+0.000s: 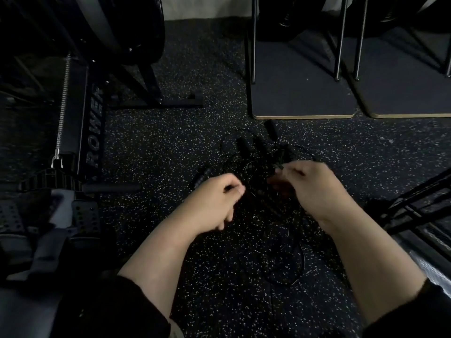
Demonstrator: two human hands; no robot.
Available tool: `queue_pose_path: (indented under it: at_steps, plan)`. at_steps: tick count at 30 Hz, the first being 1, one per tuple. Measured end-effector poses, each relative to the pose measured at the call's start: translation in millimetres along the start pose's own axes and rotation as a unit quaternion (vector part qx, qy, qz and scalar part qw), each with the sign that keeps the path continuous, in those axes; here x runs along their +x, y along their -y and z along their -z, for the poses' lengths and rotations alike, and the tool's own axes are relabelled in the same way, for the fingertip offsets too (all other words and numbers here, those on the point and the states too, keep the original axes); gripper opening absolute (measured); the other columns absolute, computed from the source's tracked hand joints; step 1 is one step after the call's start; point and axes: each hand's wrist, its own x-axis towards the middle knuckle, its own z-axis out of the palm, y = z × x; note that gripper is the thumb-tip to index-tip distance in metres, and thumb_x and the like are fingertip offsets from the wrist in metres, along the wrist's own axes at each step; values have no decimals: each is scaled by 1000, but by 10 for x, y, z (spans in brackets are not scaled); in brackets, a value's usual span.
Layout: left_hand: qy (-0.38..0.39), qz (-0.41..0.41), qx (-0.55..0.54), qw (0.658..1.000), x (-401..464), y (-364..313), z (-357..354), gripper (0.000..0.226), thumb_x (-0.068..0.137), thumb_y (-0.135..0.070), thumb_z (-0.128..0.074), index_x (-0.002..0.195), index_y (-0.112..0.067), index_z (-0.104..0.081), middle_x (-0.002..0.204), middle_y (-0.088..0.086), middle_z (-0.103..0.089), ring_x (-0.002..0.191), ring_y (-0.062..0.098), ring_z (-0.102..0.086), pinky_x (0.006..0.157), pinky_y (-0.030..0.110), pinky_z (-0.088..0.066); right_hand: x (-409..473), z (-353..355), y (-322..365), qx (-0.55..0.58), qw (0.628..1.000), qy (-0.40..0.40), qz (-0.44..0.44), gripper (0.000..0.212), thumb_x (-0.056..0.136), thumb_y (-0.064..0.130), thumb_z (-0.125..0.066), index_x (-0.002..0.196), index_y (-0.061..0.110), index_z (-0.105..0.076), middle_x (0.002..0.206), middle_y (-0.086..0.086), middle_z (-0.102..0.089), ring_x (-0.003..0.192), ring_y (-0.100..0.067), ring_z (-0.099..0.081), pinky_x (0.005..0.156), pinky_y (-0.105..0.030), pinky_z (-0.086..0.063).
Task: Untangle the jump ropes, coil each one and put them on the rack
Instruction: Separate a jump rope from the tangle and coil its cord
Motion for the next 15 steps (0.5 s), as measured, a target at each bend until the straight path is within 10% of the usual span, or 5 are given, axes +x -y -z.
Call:
queue_pose_path:
  at_steps: [7,15]
  plan:
    - [-81,126,-301,942,28,-51,41,71,98,-73,-32,98,-21,-81,83,5,-70,50,14,-53,50,27,-43,-103,-7,183,215,961,128,120,33,105,7,-43,85,17,-68,74,-10,-65,63,-23,-52,55,-34,-37]
    - [-118,100,-398,904,112,-104,50,14,99,-27,-64,108,-19,-72,72,1,-57,49,14,-50,51,27,-46,-127,28,125,133,959,232,90,29,91,10,-53,70,18,-72,60,-9,-50,55,-20,-43,56,-36,-38]
